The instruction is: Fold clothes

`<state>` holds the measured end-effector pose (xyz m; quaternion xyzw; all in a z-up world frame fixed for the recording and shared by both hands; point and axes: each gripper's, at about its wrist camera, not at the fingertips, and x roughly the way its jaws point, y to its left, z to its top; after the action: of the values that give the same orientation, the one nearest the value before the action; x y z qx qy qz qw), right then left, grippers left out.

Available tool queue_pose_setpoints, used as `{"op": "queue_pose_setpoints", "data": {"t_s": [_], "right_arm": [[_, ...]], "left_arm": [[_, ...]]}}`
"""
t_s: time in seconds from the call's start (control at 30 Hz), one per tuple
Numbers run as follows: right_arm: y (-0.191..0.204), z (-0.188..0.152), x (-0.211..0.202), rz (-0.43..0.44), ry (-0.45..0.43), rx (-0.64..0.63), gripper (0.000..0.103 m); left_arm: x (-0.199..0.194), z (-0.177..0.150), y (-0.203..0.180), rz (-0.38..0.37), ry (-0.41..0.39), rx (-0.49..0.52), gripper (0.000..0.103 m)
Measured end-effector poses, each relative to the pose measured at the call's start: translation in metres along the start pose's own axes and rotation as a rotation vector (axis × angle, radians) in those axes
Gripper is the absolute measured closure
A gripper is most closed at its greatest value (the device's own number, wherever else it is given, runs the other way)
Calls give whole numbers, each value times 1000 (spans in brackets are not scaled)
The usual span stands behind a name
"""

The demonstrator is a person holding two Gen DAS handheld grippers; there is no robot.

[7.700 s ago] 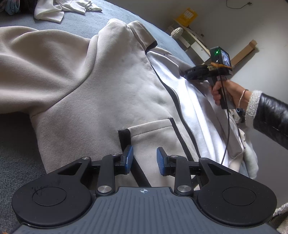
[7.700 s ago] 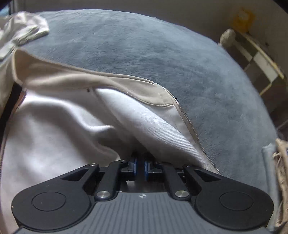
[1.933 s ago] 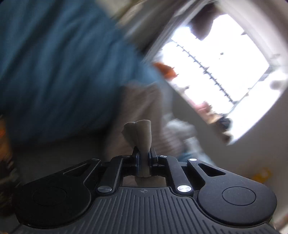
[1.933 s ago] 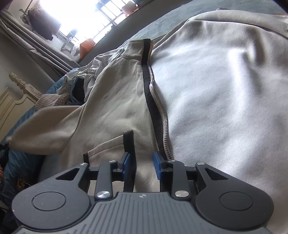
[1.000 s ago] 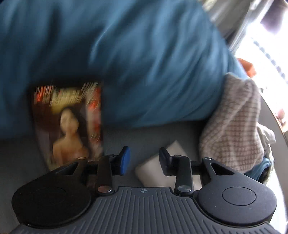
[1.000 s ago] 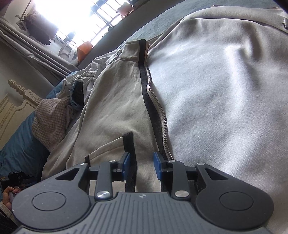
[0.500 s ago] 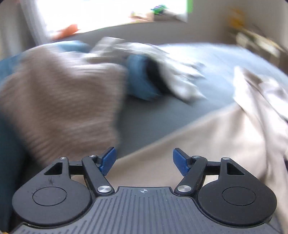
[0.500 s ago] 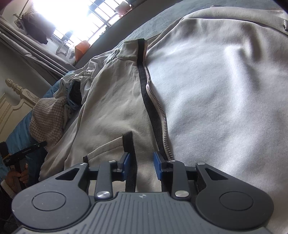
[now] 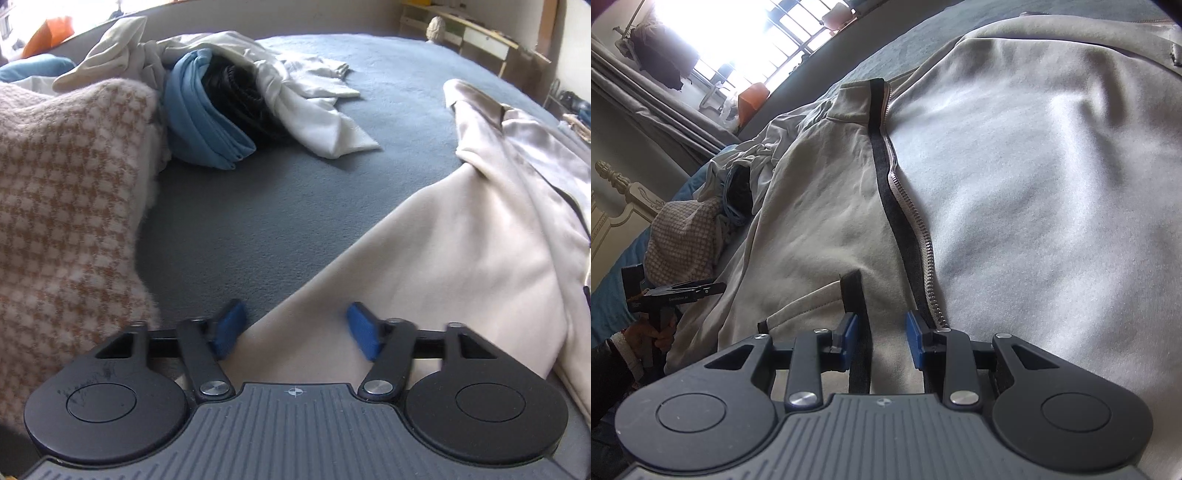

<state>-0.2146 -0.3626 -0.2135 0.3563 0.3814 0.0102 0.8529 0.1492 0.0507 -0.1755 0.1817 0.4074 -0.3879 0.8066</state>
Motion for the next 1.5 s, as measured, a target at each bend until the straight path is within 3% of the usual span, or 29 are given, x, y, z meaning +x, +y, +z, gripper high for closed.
{"op": "queue_pose_setpoints", "data": {"t_s": [0.07, 0.13, 0.27, 0.43, 0.53, 0.63, 0.7, 0.77, 0.87, 0.93, 1.2, 1.33, 1.5], "right_arm": [[0, 0, 0, 1, -3, 6, 73], [0, 0, 1, -1, -6, 7, 73], [1, -1, 0, -4, -9, 4, 73], [0, -2, -1, -2, -15, 1, 73], [-2, -2, -1, 3, -16, 3, 73], [-2, -1, -2, 4, -15, 3, 73], [-2, 0, -2, 2, -17, 1, 73], [-2, -1, -3, 2, -20, -2, 73], [-4, -2, -3, 8, -22, 3, 73], [-5, -2, -3, 14, -21, 7, 73], [-6, -2, -3, 25, -19, 10, 73], [-3, 2, -5, 18, -9, 12, 73], [22, 34, -12, -4, 52, -12, 67]], "left_arm": [[0, 0, -7, 31, -25, 34, 90], [-6, -4, -15, 88, -51, 59, 98], [-33, -11, -24, 186, -132, 28, 101], [-61, -27, -14, 254, -147, -112, 101], [-53, -40, -5, 277, -44, -182, 100], [-47, -34, -7, 295, -4, -168, 97], [-53, -24, -5, 277, -1, -170, 92], [-61, -13, 0, 288, 2, -173, 72], [-77, 2, 5, 320, -69, -182, 63], [-84, 14, 6, 291, -113, -201, 60], [-15, 74, -49, -86, -142, -147, 51], [31, 87, -81, -109, -96, -53, 51], [52, 86, -89, -115, -115, 9, 51]]}}
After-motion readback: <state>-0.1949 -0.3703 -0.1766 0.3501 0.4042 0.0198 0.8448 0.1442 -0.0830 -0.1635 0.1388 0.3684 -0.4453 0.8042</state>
